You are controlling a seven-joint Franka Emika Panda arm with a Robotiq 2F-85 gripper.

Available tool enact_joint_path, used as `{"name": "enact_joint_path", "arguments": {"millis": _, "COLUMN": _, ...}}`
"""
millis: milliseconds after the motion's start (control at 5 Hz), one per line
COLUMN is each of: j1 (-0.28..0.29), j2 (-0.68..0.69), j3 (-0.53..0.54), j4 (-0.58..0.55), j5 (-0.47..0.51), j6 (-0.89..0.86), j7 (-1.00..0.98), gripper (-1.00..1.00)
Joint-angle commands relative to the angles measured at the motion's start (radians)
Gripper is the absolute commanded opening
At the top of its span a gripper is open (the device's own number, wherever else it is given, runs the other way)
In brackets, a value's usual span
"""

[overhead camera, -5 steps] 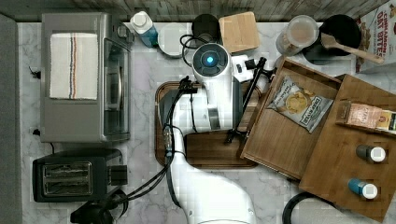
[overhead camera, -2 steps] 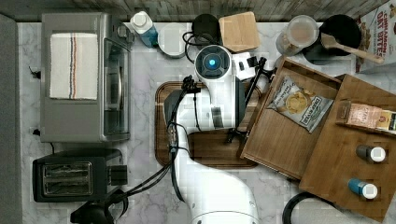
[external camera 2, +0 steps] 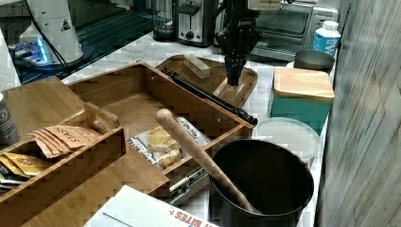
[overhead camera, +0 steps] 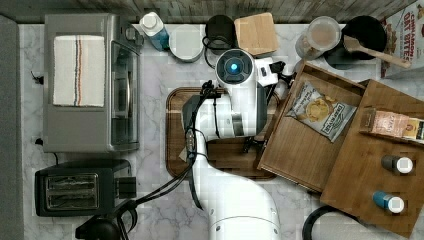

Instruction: Close the drawer.

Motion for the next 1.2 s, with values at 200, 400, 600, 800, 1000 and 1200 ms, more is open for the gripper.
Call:
{"name": "enact_joint_path", "arguments": {"millis": 200, "j1": -0.068, "j2": -0.002, "j3": -0.001, "j4": 0.032, "j5": 0.070, "j6": -0.046, "j7": -0.060, "gripper": -1.00}}
{"name": "enact_joint_path", "arguments": {"millis": 400, "j1": -0.102, "j2": -0.009, "j3": -0.001, "j4": 0.016, "j5": 0.046, "j6": -0.030, "j7": -0.137, "gripper": -1.00}}
{"name": "enact_joint_path", "arguments": {"millis": 600, "j1": -0.168, "j2": -0.017, "j3": 0.010, "j4": -0.012, "j5": 0.073, "j6": 0.006, "j7": -0.277, "gripper": -1.00}}
{"name": "enact_joint_path", "arguments": {"millis": 800, "j1": -0.207, "j2": -0.022, "j3": 0.000, "j4": -0.034, "j5": 0.085, "j6": 0.027, "j7": -0.375, "gripper": -1.00}}
{"name": "enact_joint_path", "arguments": {"millis": 1000, "j1": -0.239, "j2": -0.027, "j3": -0.024, "j4": -0.036, "j5": 0.108, "j6": -0.005, "j7": -0.419, "gripper": -1.00}}
{"name": "enact_joint_path", "arguments": {"millis": 1200, "j1": -0.313, "j2": 0.042, "j3": -0.058, "j4": 0.118, "j5": 0.153, "j6": -0.074, "j7": -0.512, "gripper": -1.00}}
